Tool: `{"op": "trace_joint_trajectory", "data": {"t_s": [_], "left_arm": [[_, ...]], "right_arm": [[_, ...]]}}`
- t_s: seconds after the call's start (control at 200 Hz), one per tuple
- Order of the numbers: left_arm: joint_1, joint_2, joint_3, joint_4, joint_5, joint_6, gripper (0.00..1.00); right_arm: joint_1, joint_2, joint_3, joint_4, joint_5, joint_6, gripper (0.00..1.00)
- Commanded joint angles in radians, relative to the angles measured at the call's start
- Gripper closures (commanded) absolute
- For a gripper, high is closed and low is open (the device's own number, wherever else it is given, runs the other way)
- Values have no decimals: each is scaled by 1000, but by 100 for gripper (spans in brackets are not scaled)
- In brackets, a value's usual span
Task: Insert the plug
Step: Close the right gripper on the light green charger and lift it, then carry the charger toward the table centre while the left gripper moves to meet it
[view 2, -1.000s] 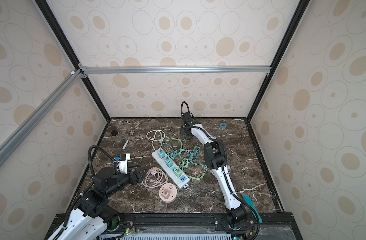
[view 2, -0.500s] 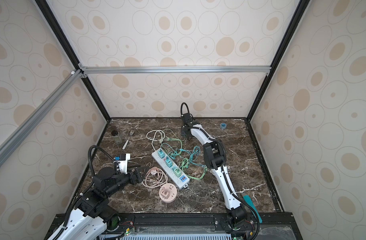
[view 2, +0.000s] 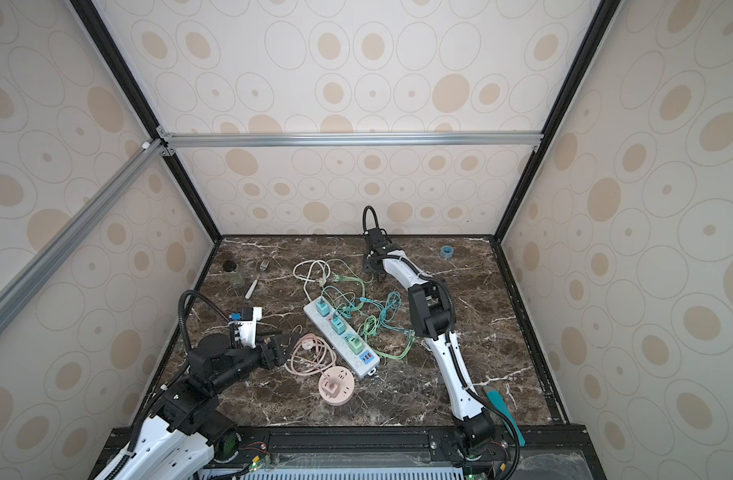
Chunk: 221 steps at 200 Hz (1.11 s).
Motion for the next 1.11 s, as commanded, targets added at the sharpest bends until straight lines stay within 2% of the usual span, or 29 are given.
{"op": "trace_joint_trajectory", "data": {"t_s": [0.0, 0.13, 0.405, 0.65, 0.75, 0.86, 1.005, 1.1], "left_arm": [[7, 0, 7, 19, 13, -9, 20], [8, 19, 8, 40, 22, -12, 20], [7, 70, 28, 110, 109, 0, 20], [8, 88, 69, 139, 170, 25, 19], [7, 110, 61, 195, 258, 22, 19], [6, 148, 63, 232, 294, 20, 20], [5, 198, 101, 252, 345, 27, 20], [5, 218, 122, 293, 371, 7, 19]], "right_arm": [[-3, -133, -121, 83, -29, -60, 77], [-6, -269, -276, 193, -84, -93, 78], [-12, -524, -471, 309, -168, -176, 79], [-19, -839, -764, 493, -304, -257, 80], [-19, -950, -862, 536, -358, -314, 80], [-18, -1064, -982, 606, -437, -363, 81], [3, -1209, -1133, 710, -493, -412, 80], [50, -1285, -1188, 698, -490, -486, 80]]}}
